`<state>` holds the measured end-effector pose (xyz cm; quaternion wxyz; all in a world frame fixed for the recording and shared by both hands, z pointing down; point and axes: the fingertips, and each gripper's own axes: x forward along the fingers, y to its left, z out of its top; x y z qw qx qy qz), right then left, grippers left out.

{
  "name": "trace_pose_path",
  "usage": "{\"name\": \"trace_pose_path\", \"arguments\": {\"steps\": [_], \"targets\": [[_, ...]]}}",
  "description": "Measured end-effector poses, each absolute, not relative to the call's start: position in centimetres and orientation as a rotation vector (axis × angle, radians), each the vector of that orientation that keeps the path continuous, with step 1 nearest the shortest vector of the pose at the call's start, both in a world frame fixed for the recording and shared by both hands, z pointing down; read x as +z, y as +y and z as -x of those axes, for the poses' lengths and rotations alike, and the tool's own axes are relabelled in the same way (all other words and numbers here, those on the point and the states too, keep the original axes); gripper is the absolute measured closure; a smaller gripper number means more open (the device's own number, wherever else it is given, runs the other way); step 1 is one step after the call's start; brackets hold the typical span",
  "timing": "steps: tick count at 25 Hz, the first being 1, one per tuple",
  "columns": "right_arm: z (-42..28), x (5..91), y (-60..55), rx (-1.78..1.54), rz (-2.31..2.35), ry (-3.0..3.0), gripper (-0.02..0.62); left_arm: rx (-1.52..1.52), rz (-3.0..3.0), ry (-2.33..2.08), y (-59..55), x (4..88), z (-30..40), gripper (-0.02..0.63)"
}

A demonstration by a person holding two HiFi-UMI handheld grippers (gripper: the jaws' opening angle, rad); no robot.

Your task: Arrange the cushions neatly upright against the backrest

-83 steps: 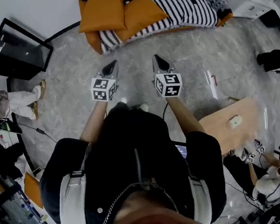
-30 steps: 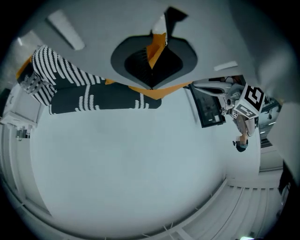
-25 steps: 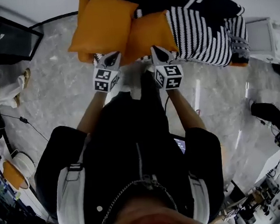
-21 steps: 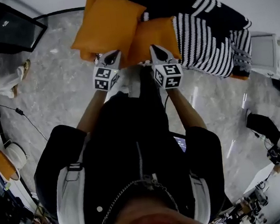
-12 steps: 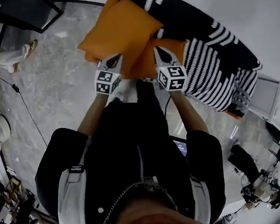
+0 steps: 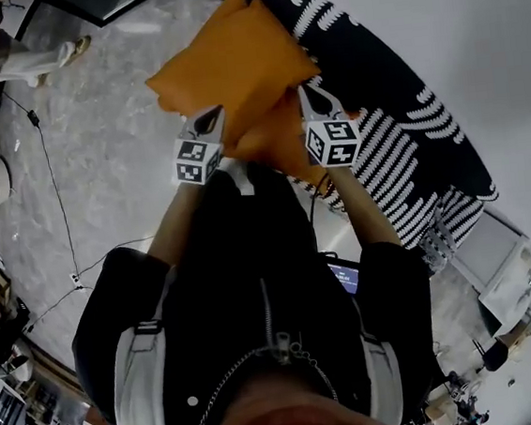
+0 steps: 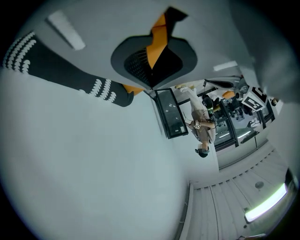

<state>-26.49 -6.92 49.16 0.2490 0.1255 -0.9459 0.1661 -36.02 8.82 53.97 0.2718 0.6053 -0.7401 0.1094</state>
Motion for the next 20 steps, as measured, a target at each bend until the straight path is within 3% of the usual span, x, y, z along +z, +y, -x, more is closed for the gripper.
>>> {"name": "trace_pose_path", "arguments": {"steps": [20], "targets": [[28.7,53.6,-9.3,0.518,-0.311,-2.504,0.592,0.363,-1.559,-1.998,8.6,56.7,38.9,0.595]]}}
